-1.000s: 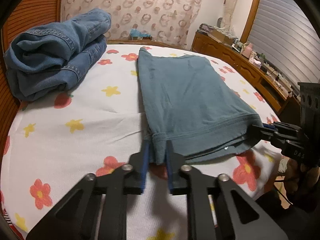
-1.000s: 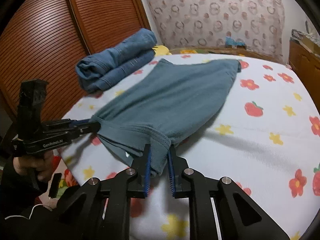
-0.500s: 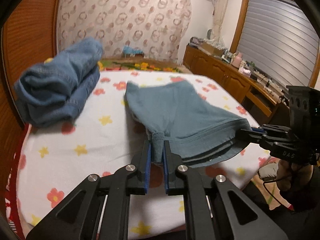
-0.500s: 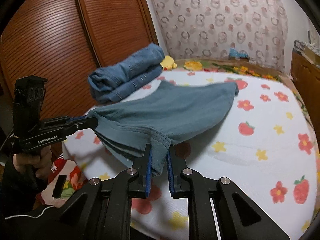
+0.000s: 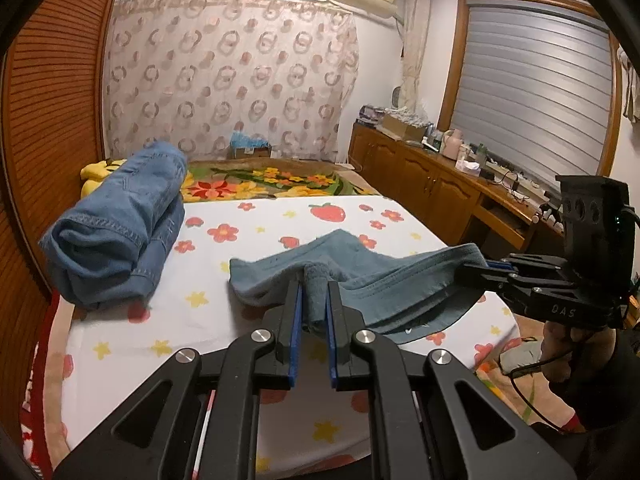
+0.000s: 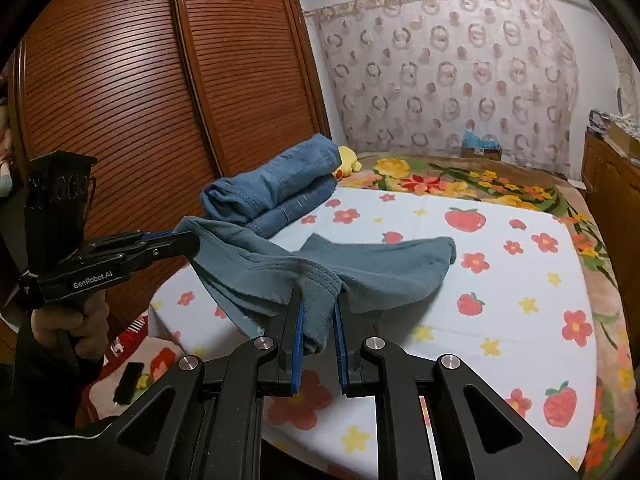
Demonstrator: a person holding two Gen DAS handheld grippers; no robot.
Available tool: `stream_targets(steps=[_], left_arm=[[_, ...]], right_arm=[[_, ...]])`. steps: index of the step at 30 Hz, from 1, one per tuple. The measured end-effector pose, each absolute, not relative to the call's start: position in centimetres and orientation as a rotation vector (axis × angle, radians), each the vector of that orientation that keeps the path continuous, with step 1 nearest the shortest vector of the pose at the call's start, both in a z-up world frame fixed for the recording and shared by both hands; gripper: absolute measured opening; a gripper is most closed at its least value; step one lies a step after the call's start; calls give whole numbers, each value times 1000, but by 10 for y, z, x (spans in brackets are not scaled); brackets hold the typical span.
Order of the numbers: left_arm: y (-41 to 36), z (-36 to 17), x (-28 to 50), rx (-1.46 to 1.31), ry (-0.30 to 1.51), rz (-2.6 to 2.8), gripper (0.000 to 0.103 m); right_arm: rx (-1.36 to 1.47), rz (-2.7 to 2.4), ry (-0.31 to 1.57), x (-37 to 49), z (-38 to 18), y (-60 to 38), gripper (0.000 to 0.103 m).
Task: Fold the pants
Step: 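Fold the held hem over toward the waistband with the left gripper and release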
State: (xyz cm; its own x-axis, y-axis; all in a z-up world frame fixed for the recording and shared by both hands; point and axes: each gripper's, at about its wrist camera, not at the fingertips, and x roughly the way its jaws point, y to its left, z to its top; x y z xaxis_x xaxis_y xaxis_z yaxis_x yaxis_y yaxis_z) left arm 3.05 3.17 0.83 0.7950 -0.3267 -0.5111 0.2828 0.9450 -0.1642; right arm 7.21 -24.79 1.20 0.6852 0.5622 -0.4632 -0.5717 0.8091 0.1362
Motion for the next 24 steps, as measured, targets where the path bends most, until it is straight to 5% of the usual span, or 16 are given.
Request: stream_targets(steps=[24], left_arm=[[29, -37, 134, -80, 679, -257, 12]], right_arm=[[-22, 545, 584, 194, -15, -218, 13]])
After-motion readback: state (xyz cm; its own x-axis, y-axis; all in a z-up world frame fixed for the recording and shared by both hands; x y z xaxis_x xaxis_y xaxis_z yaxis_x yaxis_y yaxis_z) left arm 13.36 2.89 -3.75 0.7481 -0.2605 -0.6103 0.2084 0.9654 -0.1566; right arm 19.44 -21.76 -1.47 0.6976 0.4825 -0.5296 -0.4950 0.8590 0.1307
